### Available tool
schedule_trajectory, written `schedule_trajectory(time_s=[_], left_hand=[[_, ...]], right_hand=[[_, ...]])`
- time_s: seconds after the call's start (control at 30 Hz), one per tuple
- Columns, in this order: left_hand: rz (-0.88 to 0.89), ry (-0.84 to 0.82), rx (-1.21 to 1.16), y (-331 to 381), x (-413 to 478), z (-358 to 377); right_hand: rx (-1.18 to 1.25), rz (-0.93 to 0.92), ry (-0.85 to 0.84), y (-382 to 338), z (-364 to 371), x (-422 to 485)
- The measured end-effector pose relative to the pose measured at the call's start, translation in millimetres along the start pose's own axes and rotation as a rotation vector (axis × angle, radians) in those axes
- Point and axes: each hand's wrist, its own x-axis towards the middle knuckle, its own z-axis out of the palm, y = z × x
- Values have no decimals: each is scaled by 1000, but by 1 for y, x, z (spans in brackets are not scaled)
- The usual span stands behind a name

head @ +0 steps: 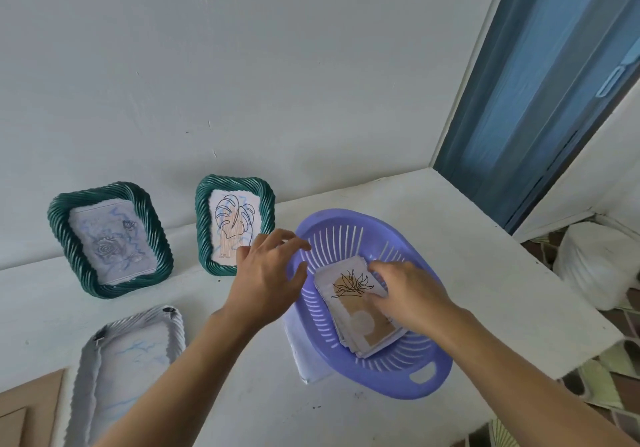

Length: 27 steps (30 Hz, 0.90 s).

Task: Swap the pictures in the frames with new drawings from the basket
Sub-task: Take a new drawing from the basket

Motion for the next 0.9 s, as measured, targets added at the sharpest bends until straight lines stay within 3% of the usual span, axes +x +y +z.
schedule_trajectory(time_s=[0.2, 0.6, 0.9], left_hand=[[-16, 27, -66, -9, -8, 13], [-10, -114, -192, -18, -25, 9], [-26, -20, -149, -12, -29, 7]], right_hand=[[-170, 43, -10, -3, 7, 9], [-139, 109, 7, -1, 15, 14], [250, 128, 56, 3, 12, 16]])
